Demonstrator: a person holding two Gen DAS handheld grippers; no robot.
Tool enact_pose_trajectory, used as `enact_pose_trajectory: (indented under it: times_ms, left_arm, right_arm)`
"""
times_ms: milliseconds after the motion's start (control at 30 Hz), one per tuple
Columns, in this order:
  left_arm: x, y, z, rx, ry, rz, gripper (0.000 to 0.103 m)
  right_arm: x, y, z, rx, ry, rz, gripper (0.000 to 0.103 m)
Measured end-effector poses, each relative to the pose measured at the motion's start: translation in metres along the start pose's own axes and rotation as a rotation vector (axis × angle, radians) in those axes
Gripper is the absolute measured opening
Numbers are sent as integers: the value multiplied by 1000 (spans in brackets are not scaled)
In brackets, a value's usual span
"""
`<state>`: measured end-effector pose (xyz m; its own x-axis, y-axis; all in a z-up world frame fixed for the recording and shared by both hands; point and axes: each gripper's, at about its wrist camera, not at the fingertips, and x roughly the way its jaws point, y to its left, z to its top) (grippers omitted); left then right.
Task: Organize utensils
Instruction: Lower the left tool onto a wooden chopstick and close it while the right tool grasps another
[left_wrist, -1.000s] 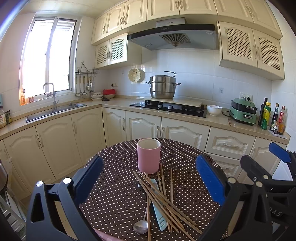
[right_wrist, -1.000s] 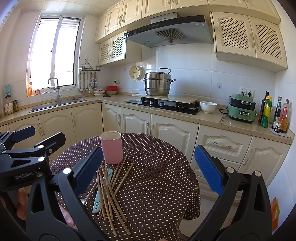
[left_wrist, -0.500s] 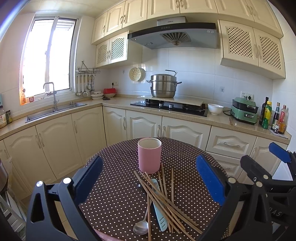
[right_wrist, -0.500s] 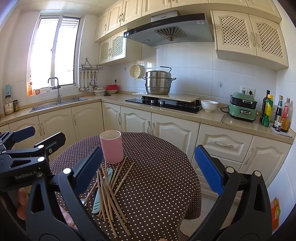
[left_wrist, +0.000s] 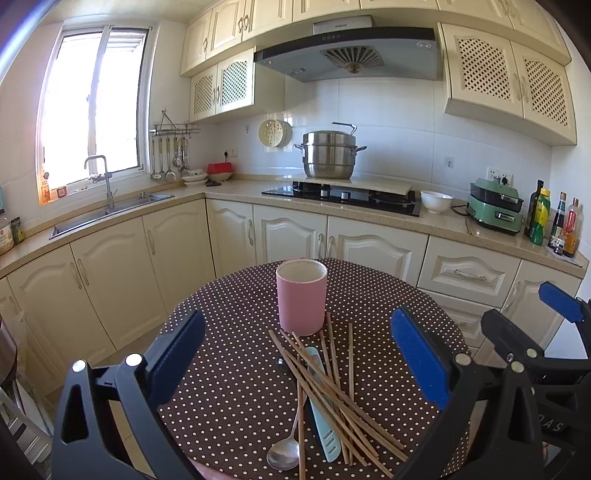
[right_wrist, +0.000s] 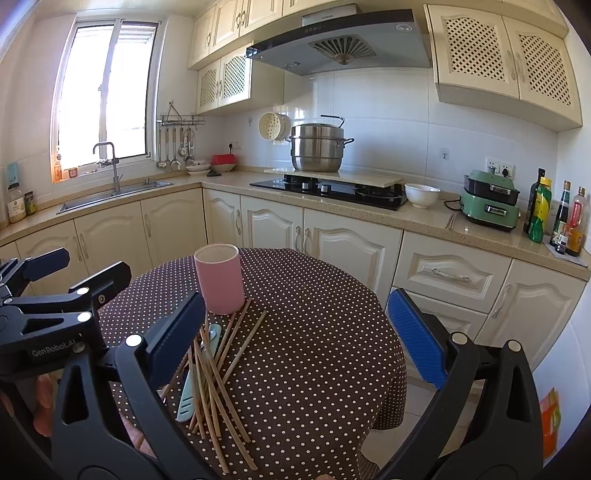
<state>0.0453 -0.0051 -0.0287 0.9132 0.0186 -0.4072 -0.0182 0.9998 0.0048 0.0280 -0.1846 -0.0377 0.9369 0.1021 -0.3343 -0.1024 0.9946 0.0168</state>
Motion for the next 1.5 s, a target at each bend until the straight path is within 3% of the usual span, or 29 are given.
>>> enact_pose_trajectory:
  times_ms: [300,600,667,867,933,1233,1333,1500]
  left_arm:
    - [59,12,-20,-13,174,-55,99]
    - [106,27,-49,5,326,-50,98]
    - [115,29,-57,14,363,-59,88]
    - [134,33,-77,22,449,-100,64]
    - [140,35,-83,16,461,-109,61]
    - [143,37,-91,23,494,-140,60]
    - [145,37,-93,21,508,-154,54]
    - [144,36,-94,17,530,-191,43]
  right_arm:
    - [50,0,-15,-12,142,30,97]
    - [101,11,-42,-59,293,98,96]
    - [113,16,-46,-65,332,137,85]
    - [140,40,-61,-119,430,255,66]
    - [147,49,-66,-138,455,274,55]
    - [172,71,-78,-189,535,332,33]
    - [177,71,-81,-182,548,348,23]
    - [185,63,-85,-163,568,324,22]
